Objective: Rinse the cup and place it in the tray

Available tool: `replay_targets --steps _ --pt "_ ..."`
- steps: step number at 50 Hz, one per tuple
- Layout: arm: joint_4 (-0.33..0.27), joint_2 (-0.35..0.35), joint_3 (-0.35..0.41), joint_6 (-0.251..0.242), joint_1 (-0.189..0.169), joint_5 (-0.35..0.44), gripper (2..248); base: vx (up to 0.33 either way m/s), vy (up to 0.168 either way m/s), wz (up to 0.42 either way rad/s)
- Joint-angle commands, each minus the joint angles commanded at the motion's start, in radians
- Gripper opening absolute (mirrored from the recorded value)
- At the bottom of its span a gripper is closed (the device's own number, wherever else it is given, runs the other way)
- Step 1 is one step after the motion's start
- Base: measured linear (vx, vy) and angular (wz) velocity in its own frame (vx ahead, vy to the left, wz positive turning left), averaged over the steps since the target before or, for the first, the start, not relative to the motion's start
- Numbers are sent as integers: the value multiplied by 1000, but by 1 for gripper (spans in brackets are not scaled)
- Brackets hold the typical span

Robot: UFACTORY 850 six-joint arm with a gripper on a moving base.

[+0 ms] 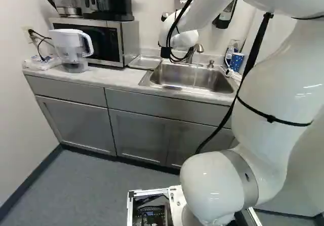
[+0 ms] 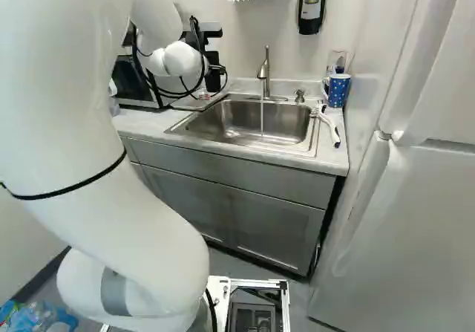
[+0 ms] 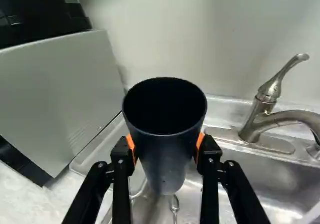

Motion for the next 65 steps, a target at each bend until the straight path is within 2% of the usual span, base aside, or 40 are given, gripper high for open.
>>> replay_targets --steps 20,57,65 --pt "0 -89 -93 0 41 0 125 0 0 0" --pt "0 -314 -277 0 94 0 125 0 0 0" --pt "0 -327 -274 0 95 0 125 0 0 0"
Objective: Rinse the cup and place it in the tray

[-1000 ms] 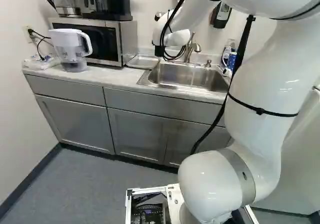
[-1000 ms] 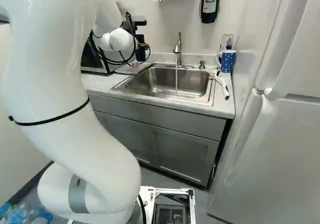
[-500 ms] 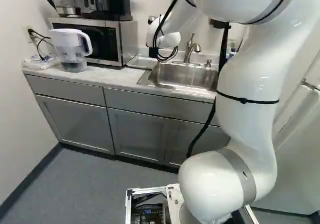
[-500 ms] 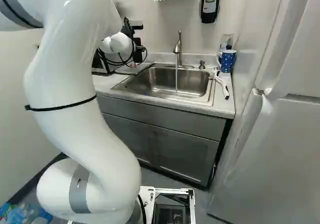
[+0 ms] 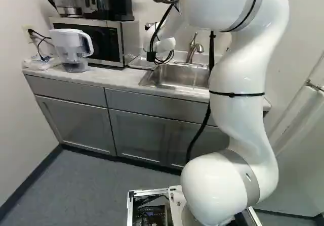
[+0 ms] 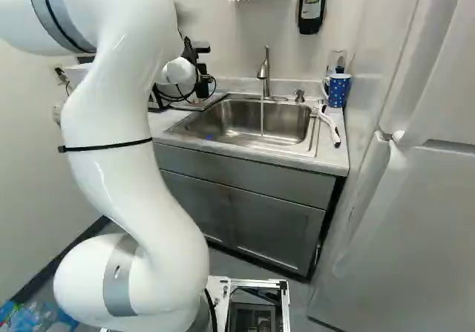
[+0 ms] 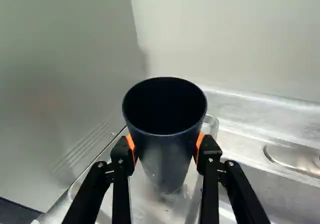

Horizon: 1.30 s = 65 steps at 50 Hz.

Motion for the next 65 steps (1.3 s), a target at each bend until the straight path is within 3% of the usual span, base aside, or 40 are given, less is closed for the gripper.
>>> replay_targets --steps 26,27,31,32,37,38,42,43,65 --pt "0 -23 7 0 0 0 134 0 0 0" --pt "0 -23 7 0 0 0 166 0 0 0" --pt "0 -23 7 0 0 0 166 0 0 0" --pt "0 -23 7 0 0 0 201 0 0 0" --pt "0 -23 7 0 0 0 201 0 0 0" --pt "0 -23 7 0 0 0 236 0 0 0" --pt "0 -23 7 0 0 0 236 0 0 0" --pt "0 -23 7 0 0 0 247 0 0 0" --pt "0 -7 3 0 0 0 247 0 0 0"
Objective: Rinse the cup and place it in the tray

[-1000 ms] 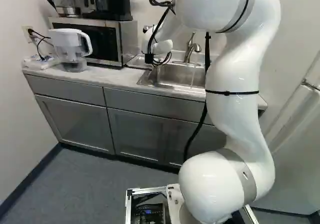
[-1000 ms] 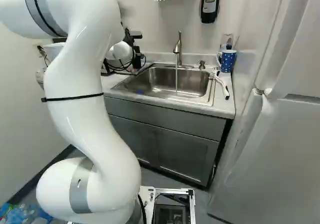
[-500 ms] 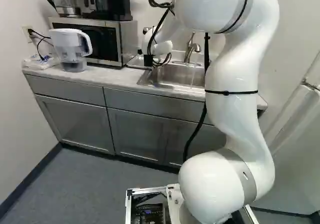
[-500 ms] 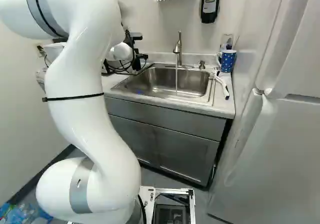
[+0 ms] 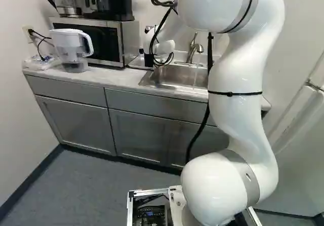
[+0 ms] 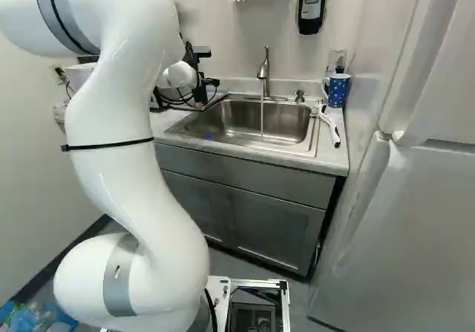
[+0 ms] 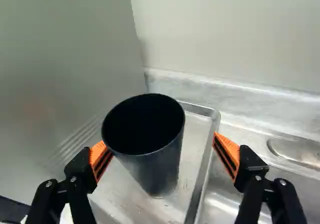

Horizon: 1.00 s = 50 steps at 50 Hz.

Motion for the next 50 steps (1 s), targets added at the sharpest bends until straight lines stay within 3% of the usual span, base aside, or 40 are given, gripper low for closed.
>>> replay_targets --steps 50 --pt "0 61 -34 0 0 0 247 0 0 0"
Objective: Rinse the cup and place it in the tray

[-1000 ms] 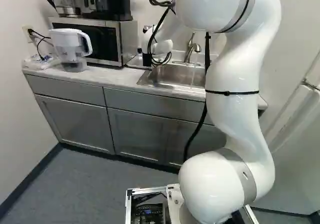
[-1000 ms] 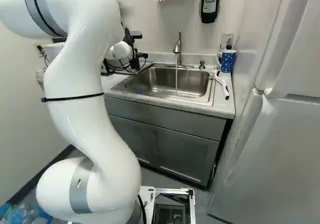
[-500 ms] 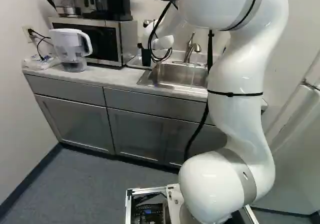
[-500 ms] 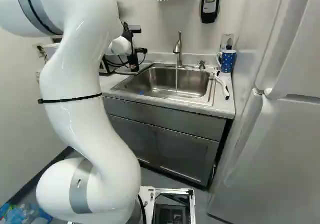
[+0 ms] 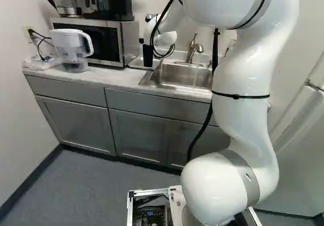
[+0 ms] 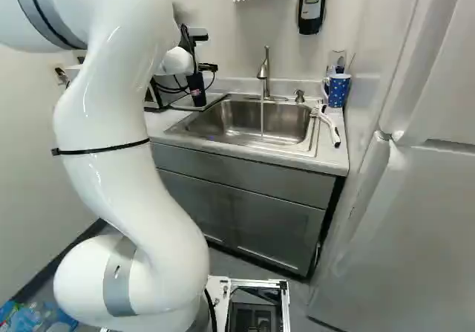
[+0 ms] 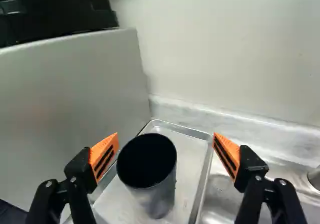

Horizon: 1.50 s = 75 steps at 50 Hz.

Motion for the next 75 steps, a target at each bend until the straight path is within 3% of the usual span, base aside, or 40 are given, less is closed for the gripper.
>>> replay_targets --steps 44,75 --pt "0 40 -44 0 -1 0 247 0 0 0" --pt "0 92 16 0 -69 0 247 0 0 0"
